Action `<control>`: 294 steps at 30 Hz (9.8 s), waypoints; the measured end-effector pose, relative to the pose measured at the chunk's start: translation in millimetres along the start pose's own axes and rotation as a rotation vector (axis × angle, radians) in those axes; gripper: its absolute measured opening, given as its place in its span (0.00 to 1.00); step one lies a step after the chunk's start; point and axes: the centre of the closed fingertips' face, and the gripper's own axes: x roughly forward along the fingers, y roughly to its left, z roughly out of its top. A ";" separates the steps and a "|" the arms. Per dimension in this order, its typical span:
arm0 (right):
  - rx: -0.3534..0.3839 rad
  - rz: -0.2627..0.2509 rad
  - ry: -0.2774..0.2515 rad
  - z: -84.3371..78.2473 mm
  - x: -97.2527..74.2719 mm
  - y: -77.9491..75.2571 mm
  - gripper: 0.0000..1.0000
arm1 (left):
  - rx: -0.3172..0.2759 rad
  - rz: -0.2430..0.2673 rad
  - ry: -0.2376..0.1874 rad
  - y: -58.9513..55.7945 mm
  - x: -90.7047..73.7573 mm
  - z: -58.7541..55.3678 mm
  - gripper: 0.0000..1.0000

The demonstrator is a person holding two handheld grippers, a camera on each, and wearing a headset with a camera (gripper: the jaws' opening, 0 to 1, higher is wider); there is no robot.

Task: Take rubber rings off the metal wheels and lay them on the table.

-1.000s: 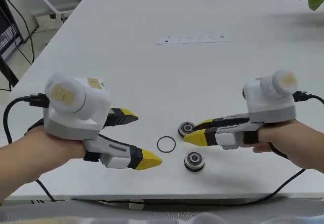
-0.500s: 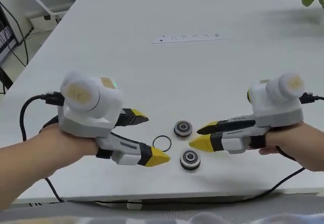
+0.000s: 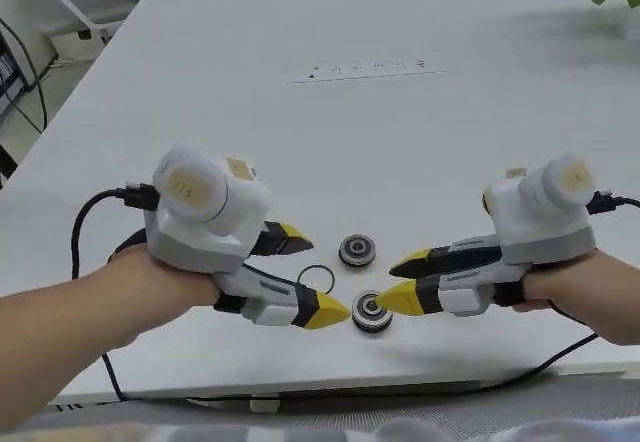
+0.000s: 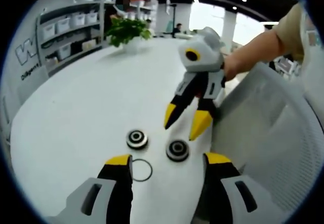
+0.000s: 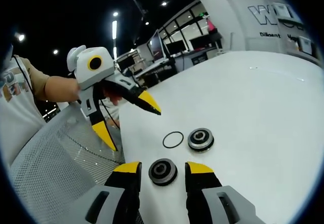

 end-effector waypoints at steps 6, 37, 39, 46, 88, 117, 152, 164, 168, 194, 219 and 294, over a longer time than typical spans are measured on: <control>-0.040 -0.001 0.026 -8.8 1.3 -4.0 0.32 | 0.003 -0.018 0.013 -2.9 9.4 -2.6 0.55; -0.240 0.013 0.117 -33.3 10.1 -7.8 0.22 | 0.017 -0.087 0.046 -20.9 45.4 -8.8 0.33; -0.246 0.012 0.118 -33.5 10.2 -8.1 0.22 | 0.019 -0.087 0.048 -21.0 47.1 -10.2 0.31; -0.253 0.007 0.117 -34.6 10.9 -8.2 0.20 | 0.018 -0.088 0.045 -22.0 50.7 -10.8 0.26; -0.245 -0.004 0.118 -37.6 10.1 -11.3 0.10 | 0.142 -0.030 0.017 -20.9 54.6 -10.5 0.13; 0.195 -0.023 -0.052 -21.4 1.3 -16.8 0.00 | 0.144 -0.002 0.031 -19.4 55.6 -10.8 0.12; 0.215 0.030 -0.080 -16.6 4.0 -8.1 0.00 | 0.152 0.002 0.034 -18.6 57.8 -9.9 0.12; 0.212 0.048 -0.072 -16.6 6.5 -3.8 0.00 | 0.153 0.003 0.033 -19.2 57.3 -9.7 0.12; 0.226 0.056 -0.079 -15.3 6.4 -2.2 0.00 | 0.152 0.004 0.032 -19.2 57.0 -9.6 0.12; 0.247 0.048 -0.115 -11.7 -3.4 -2.4 0.00 | 0.142 0.006 0.022 -20.3 57.7 -7.1 0.12; 0.244 0.049 -0.126 -6.7 -3.2 -3.8 0.00 | 0.113 -0.020 0.002 -23.7 31.5 -0.5 0.23; 0.180 0.049 -0.005 34.2 59.9 -9.0 0.00 | -0.082 0.222 -0.091 37.7 -83.6 -28.5 0.54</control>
